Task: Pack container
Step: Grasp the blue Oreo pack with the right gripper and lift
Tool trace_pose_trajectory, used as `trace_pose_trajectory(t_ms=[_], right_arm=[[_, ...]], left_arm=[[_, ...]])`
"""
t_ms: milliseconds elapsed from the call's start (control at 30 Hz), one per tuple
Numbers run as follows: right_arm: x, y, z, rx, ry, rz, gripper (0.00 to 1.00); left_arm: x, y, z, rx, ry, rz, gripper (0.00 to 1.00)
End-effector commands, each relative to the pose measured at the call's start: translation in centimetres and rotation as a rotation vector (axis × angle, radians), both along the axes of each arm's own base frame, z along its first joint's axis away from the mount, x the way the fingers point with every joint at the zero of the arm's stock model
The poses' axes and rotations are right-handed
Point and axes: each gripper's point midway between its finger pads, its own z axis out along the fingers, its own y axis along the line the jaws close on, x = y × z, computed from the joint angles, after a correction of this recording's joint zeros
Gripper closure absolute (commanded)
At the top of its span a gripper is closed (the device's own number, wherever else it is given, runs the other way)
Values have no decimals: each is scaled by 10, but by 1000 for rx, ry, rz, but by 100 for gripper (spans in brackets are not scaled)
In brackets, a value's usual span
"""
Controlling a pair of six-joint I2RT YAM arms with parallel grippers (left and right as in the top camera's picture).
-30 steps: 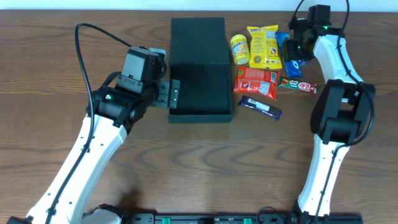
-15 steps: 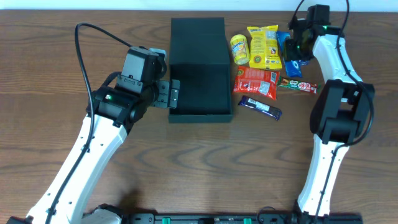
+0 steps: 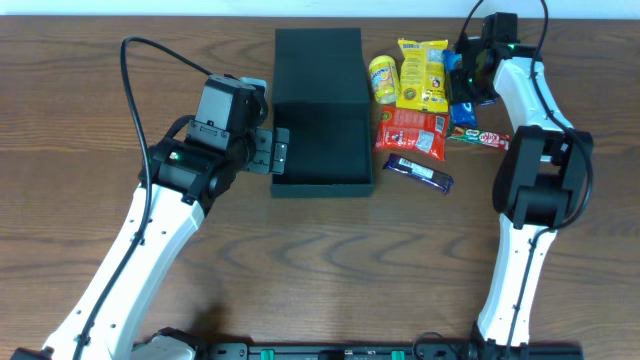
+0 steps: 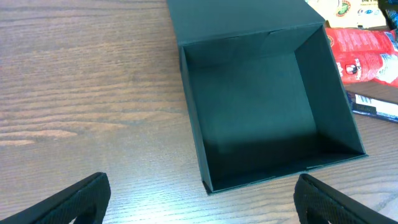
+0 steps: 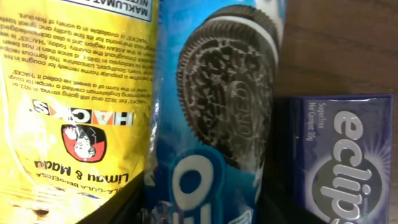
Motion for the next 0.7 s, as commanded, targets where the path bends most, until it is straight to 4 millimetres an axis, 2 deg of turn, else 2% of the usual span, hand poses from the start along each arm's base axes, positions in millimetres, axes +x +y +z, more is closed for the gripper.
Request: trace_pose_trajectory(t_ms=[0, 233, 367, 533, 567, 633, 667], right_arm=[[0, 5, -12, 5, 17, 0, 57], [1, 5, -10, 14, 17, -22, 61], [4, 5, 5, 14, -10, -29, 67], [14, 4, 45, 10, -89, -28, 80], [17, 4, 62, 8, -122, -27, 87], [19, 4, 83, 7, -160, -26, 99], [20, 7, 101, 16, -193, -20, 99]], left_arm=[[4, 3, 7, 12, -23, 8, 5], [6, 3, 8, 12, -30, 9, 5], [6, 3, 8, 16, -32, 4, 5], [7, 6, 8, 37, -39, 7, 5], [8, 8, 9, 47, -44, 16, 5], [9, 12, 9, 63, -50, 29, 4], [10, 15, 9, 77, -55, 42, 5]])
